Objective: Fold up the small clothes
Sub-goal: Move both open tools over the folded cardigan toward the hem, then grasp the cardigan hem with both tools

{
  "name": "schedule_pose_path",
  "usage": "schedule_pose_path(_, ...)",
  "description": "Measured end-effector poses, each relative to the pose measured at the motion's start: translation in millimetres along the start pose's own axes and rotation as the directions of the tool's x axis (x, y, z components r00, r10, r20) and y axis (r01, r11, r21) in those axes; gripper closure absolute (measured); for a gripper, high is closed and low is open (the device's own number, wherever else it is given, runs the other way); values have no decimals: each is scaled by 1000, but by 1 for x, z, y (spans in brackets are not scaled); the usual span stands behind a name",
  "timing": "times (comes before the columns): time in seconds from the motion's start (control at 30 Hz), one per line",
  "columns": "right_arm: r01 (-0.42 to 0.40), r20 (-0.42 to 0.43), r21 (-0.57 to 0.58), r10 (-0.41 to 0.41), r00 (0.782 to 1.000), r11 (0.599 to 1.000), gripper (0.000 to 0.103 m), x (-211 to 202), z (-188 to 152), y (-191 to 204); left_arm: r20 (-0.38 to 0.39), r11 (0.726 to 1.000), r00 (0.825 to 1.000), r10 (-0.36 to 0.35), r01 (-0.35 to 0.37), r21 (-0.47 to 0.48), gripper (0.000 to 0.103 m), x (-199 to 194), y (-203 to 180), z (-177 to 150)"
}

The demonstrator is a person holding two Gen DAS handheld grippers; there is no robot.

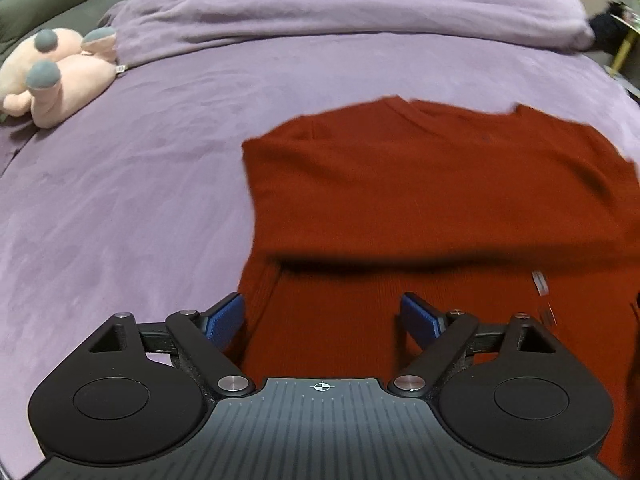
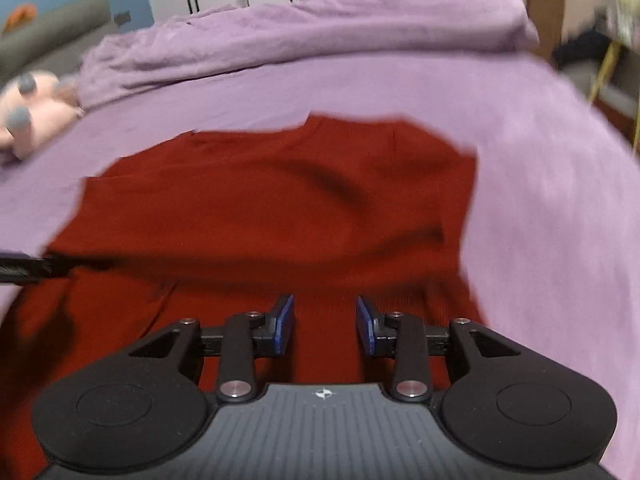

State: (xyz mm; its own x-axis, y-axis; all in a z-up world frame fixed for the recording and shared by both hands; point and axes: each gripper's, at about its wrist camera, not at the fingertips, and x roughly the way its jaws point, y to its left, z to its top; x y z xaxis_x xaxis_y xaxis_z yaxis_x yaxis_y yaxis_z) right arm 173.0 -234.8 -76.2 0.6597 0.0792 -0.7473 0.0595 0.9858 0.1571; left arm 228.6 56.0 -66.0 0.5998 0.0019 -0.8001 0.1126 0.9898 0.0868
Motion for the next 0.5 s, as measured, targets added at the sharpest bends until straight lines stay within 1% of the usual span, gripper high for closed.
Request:
schedule_pose_path(0.03, -25, -12, 21, 25, 1000, 999, 68, -15, -14, -6, 7, 1000, 1000, -7, 7, 13, 13, -13, 3, -12)
schedule_pose_path(0.07, -35, -19, 38, 36, 999, 999, 64, -29, -29, -11, 14, 1000, 1000, -13, 13, 26, 13, -26, 8, -25)
schedule_pose_path(0.1, -38, -30, 64, 40, 999, 997, 61, -48, -48, -20, 14, 999, 1000, -25, 24, 41, 13, -41, 14, -42)
schedule_pose_path(0.13, -39, -40, 87, 43, 998, 995, 54, -65, -66, -27, 8, 998, 999, -33, 32, 49, 13, -51, 18, -54)
schedule_pose_path(0.17, -35, -51, 109, 41, 998, 993, 51, -75, -78, -34, -10, 998, 999, -38, 38, 58, 13, -63, 25, -70)
schedule_pose_path(0.23, -5, -78, 155, 18, 997, 988, 51, -104, -111, -47, -39, 998, 998, -39, 41, 56, 13, -79, 36, -95)
schedule_pose_path(0.3, 18, -99, 192, 1, 995, 981, 51, -123, -132, -56, -79, 998, 996, -43, 46, 36, 13, -89, 47, -118)
schedule_pose_path(0.37, 44, -115, 207, -20, 993, 977, 51, -133, -143, -60, -117, 998, 992, -52, 54, 18, 13, -92, 53, -135)
schedule_pose_path(0.43, 97, -127, 179, -74, 989, 979, 51, -136, -149, -60, -136, 999, 989, -48, 49, 3, 16, -92, 58, -146)
schedule_pose_path(0.47, 92, -132, 189, -68, 989, 978, 51, -135, -151, -63, -148, 999, 988, -41, 40, -7, 17, -91, 60, -150)
schedule_pose_path(0.5, 75, -140, 217, -45, 989, 973, 51, -135, -151, -66, -160, 999, 987, -37, 34, -19, 21, -89, 63, -153)
